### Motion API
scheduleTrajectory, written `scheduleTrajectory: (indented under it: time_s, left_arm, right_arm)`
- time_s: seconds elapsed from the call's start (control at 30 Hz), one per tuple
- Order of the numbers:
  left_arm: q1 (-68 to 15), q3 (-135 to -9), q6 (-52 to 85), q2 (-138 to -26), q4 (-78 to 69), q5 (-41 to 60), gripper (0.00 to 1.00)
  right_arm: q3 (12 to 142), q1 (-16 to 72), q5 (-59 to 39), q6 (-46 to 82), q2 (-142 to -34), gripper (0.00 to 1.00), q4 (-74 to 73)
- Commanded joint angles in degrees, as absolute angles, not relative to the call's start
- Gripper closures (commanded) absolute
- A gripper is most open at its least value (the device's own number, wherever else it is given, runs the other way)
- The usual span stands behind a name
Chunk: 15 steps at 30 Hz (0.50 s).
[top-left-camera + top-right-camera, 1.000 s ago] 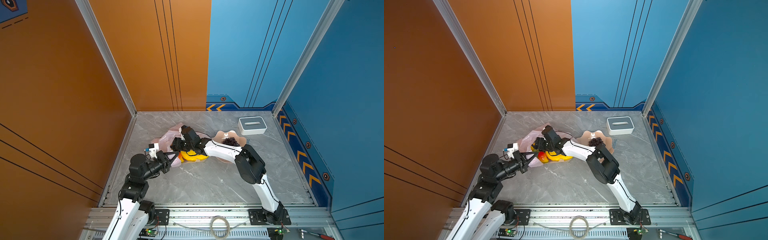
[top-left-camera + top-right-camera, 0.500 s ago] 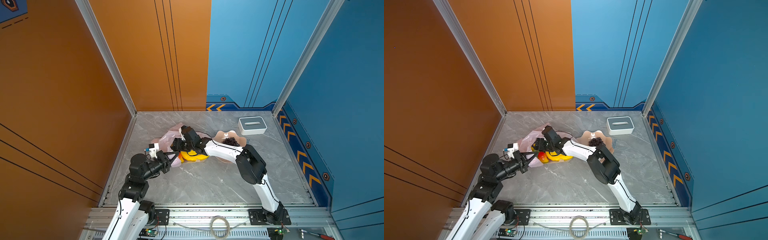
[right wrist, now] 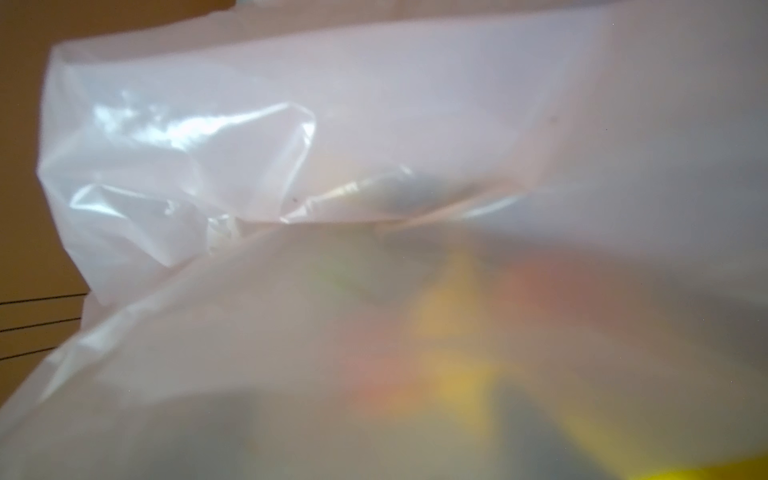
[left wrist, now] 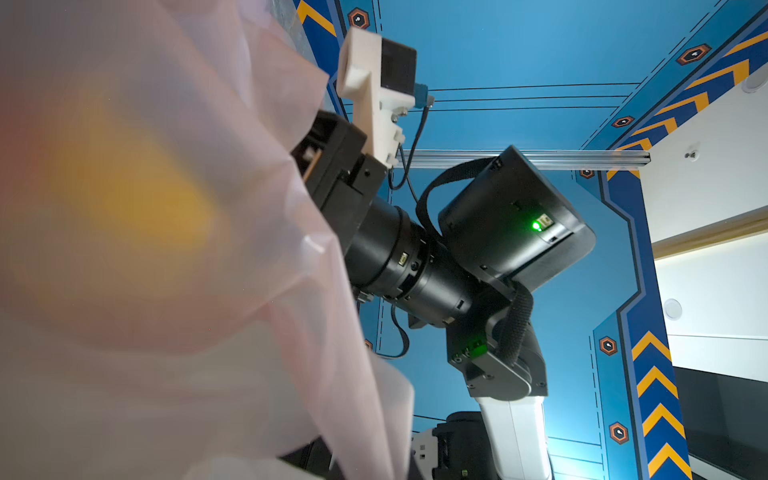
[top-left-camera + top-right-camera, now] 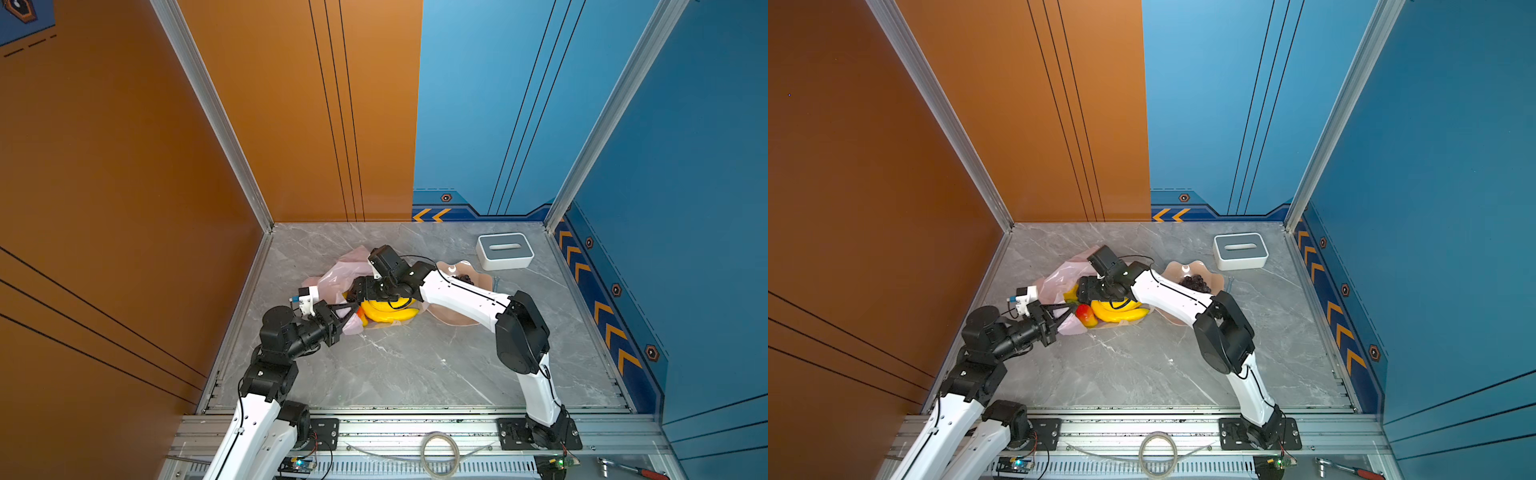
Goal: Place the fruits into the plastic bag
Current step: 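Withdraw the right gripper from the bag back over the plate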
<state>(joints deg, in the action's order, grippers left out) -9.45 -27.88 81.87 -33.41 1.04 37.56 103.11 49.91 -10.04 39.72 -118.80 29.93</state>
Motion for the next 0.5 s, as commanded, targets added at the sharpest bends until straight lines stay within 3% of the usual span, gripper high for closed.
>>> scheduleTrajectory:
  time_s: [0.0,0.47]
  left_arm:
    - [-9.8,-30.0,80.5,-33.5,-0.3,37.0,1.00]
    - [-9.4,-30.7,79.9,-32.9,1.3,36.9,1.00]
  right_arm:
    - [104.4,49.3,-4.5,34.5,-114.6,0.14,39.5]
    - [95.8,43.8,-0.3,29.3,-94.4,0.10,46.5]
